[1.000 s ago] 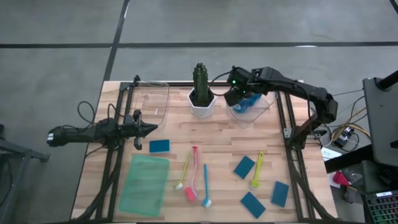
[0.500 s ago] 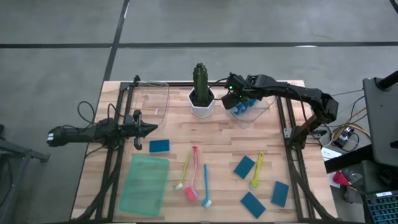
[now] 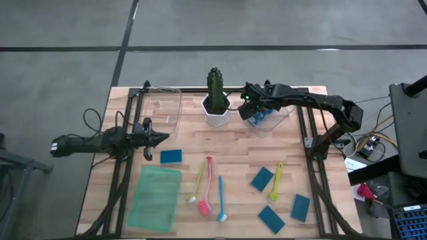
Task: Pick & Place Kitchen Sink Supplies
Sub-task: Put the dishwashing liquid bottle into the right transparent bin, then put the left green dish brush into the left transparent bin
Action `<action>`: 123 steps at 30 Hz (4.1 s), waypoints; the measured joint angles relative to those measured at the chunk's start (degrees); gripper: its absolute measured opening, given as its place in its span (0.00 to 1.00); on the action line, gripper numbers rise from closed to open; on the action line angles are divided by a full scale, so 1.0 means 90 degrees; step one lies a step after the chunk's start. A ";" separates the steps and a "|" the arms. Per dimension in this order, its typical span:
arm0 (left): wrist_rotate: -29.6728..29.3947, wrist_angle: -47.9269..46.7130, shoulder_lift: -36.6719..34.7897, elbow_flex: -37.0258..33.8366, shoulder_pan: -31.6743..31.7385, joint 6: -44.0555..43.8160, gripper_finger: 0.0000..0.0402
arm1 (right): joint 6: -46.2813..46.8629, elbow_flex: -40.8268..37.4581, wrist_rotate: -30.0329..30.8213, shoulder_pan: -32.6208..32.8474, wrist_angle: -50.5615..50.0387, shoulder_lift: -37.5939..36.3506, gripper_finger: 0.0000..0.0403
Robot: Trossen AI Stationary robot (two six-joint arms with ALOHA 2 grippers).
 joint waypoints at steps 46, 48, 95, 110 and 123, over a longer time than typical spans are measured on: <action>0.0021 0.0795 0.0002 0.0000 0.0007 -0.1261 0.00 | -0.0168 0.3765 -0.0418 0.2871 0.0538 0.0027 0.56; -0.0014 0.1496 0.0012 0.0000 0.0007 -0.2210 0.00 | 0.0133 0.3728 -0.0415 0.2970 0.0408 0.0075 0.55; 0.0160 -0.3463 0.6921 0.6320 -0.1035 -0.7259 0.61 | -0.2798 0.3184 -0.1515 0.3495 0.0558 -0.0805 0.03; 0.0124 -0.5130 0.9885 0.8424 -0.1676 -0.7471 0.61 | -0.3116 0.1131 -0.1661 0.3490 0.1360 -0.2837 0.02; 0.0483 -0.6340 1.1377 0.9393 -0.1700 -0.7730 0.61 | -0.3074 0.0515 -0.1639 0.3490 0.1590 -0.3683 0.02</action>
